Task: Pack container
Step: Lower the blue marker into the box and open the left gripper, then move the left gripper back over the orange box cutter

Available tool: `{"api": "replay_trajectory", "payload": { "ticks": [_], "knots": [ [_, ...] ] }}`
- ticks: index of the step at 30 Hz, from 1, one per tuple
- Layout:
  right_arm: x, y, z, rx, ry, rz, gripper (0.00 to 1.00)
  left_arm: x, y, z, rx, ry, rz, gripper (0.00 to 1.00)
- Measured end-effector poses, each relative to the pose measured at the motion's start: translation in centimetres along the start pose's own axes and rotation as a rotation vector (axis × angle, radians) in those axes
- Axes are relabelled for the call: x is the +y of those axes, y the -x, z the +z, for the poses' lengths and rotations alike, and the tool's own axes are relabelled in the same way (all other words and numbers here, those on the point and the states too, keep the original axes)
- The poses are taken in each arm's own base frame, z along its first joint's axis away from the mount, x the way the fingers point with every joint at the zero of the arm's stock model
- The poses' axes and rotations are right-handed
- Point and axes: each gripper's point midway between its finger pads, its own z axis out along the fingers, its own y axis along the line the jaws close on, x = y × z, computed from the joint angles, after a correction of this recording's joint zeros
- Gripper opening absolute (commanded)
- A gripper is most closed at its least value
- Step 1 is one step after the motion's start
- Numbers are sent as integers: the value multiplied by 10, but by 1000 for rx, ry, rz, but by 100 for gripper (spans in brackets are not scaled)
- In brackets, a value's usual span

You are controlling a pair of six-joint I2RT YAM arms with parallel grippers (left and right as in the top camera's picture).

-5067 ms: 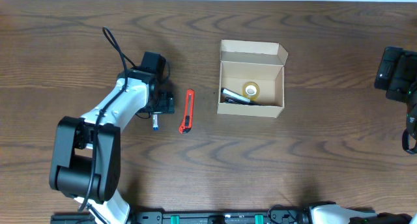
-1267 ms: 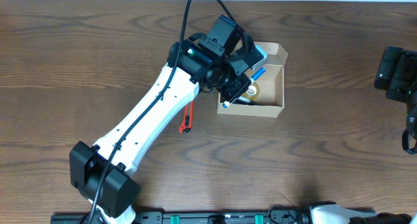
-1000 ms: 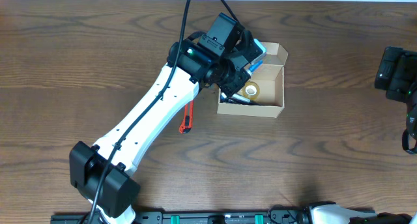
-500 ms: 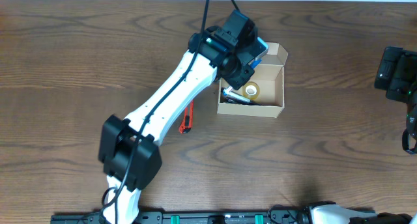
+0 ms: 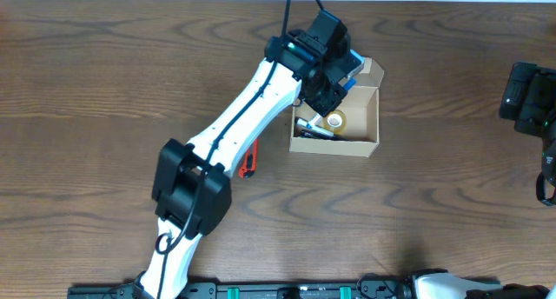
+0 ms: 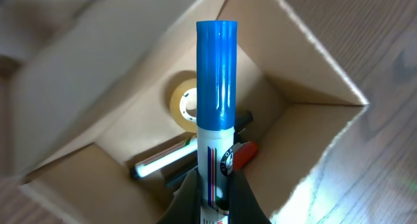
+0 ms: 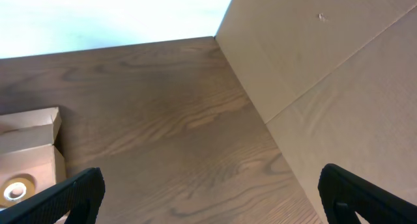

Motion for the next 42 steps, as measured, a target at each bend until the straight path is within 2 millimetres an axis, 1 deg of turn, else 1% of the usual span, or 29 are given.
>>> {"api": "replay_trajectory", "payload": {
  "ticks": [3, 8, 15, 18, 23, 27, 35, 36, 39, 40, 42],
  "knots": [
    [0, 0, 0, 0, 0, 0, 99, -5, -1, 6, 10, -8, 8, 6],
    [0, 0, 0, 0, 0, 0, 99, -14, 0, 9, 12, -19, 27, 6],
    [0, 0, 0, 0, 0, 0, 99, -14, -5, 10, 30, -22, 21, 6],
    [0, 0, 0, 0, 0, 0, 99, -13, -12, 18, 63, -29, 12, 6],
    [0, 0, 0, 0, 0, 0, 99, -11, -22, 41, 111, -51, -4, 6],
    [0, 0, 0, 0, 0, 0, 99, -8, -28, 53, 133, -56, -11, 6],
    [0, 0, 0, 0, 0, 0, 99, -8, -26, 54, 126, -56, -9, 6],
    [0, 0, 0, 0, 0, 0, 99, -8, -26, 54, 126, -56, -9, 10],
    [0, 0, 0, 0, 0, 0, 99, -8, -26, 54, 125, -55, 0, 40],
    [0, 0, 0, 0, 0, 0, 99, -8, -26, 54, 125, -55, -1, 48],
    [0, 0, 0, 0, 0, 0, 99, -8, -25, 55, 123, -55, -4, 48]
  ]
}}
